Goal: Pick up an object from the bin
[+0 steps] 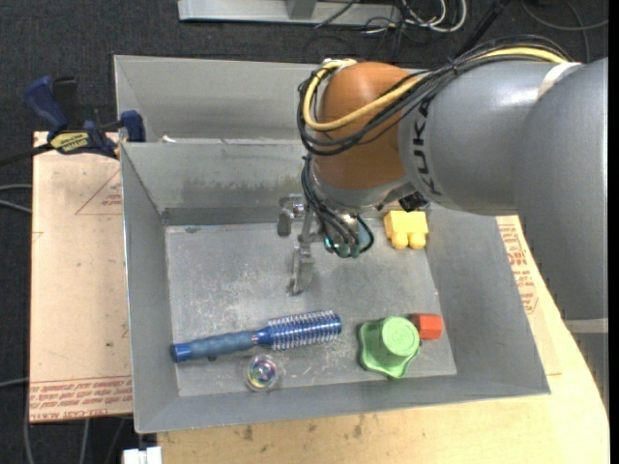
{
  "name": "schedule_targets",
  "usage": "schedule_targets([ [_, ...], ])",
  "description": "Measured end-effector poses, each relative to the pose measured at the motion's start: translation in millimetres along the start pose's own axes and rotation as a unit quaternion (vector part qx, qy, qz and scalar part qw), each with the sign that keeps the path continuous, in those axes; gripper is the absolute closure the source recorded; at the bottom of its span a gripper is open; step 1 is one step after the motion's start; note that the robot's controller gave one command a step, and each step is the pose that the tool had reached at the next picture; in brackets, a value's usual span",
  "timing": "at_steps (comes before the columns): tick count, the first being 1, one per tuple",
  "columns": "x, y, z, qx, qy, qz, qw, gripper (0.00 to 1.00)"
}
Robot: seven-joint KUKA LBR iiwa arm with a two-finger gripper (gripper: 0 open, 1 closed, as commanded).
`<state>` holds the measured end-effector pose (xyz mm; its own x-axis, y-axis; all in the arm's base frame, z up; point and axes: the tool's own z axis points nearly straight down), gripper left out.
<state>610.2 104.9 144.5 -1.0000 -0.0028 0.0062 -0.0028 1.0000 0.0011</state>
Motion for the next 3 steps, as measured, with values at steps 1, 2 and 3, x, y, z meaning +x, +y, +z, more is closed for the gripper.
schedule_targets([
  [1,70.7,-14.7,66.3,0.0,-0.0009,0.024,0.9997,0.0],
  [2,120.2,25.9,47.7,0.0,-0.003,-0.01,0.9999,0.0],
  [3,124.6,35.7,75.0,-0.001,-0.006,-0.003,1.0,0.0],
])
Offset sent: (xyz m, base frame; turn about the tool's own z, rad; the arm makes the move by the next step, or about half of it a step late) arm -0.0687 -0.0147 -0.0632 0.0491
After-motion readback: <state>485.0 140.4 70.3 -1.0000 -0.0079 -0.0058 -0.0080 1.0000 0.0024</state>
